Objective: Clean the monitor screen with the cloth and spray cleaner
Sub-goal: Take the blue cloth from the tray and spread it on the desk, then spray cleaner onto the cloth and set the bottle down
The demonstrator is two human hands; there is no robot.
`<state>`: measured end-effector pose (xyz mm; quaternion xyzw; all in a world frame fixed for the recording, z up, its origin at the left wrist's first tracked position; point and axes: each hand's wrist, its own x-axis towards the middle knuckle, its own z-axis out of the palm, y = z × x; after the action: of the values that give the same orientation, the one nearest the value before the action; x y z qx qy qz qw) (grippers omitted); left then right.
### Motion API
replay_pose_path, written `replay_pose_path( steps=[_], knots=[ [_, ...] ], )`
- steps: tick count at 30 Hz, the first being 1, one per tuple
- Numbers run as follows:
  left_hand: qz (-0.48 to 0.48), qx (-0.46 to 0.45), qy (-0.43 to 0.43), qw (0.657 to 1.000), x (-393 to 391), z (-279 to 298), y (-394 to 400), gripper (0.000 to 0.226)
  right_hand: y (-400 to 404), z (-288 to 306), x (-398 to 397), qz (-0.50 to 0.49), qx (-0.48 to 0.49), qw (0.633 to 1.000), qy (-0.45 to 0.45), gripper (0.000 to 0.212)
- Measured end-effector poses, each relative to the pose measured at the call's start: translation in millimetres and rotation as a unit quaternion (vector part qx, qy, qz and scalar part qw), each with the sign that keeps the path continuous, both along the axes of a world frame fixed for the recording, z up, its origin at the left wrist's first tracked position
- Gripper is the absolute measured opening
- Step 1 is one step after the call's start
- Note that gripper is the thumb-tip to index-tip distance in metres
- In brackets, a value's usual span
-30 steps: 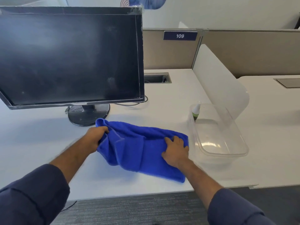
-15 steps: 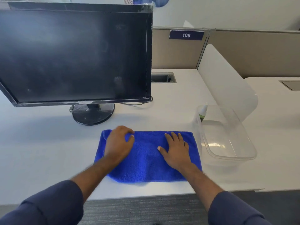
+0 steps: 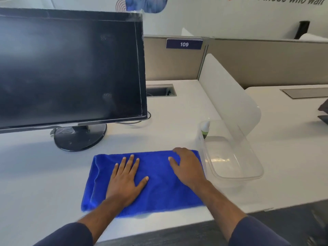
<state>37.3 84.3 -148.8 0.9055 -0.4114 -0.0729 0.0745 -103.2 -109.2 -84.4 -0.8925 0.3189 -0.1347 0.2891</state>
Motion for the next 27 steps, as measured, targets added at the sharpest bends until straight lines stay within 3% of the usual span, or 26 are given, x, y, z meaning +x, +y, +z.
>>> replay_pose_path(
  steps=[3, 6, 10, 15, 21, 27],
  knots=[
    [-0.002, 0.002, -0.006, 1.000, -0.4, 0.1, -1.2, 0.088, -19.4, 36.3, 1.7, -0.068, -0.077, 0.977, -0.187, 0.018],
    [-0.001, -0.004, -0.005, 1.000, -1.4, -0.8, -1.7, 0.088, -59.7, 59.7, 2.9, -0.151, -0.086, 0.950, -0.259, 0.014],
    [0.000, 0.003, -0.007, 1.000, -1.6, -1.4, -1.3, 0.088, -109.9, 58.5, 4.6, -0.240, -0.006, 0.949, -0.206, 0.028],
    [0.005, -0.004, -0.002, 1.000, -1.7, 2.7, -3.4, 0.089, -133.0, 48.1, 12.4, -0.231, 0.040, 0.962, -0.142, 0.042],
    [0.004, -0.091, 0.017, 0.996, -4.4, 19.6, -18.2, 0.085, -137.8, 44.7, 18.8, -0.216, 0.019, 0.969, -0.122, 0.015],
    [-0.007, -0.174, 0.035, 0.984, -8.8, 45.3, -42.7, 0.079, -132.1, 56.7, 7.9, -0.196, -0.018, 0.971, -0.134, 0.014]
  ],
)
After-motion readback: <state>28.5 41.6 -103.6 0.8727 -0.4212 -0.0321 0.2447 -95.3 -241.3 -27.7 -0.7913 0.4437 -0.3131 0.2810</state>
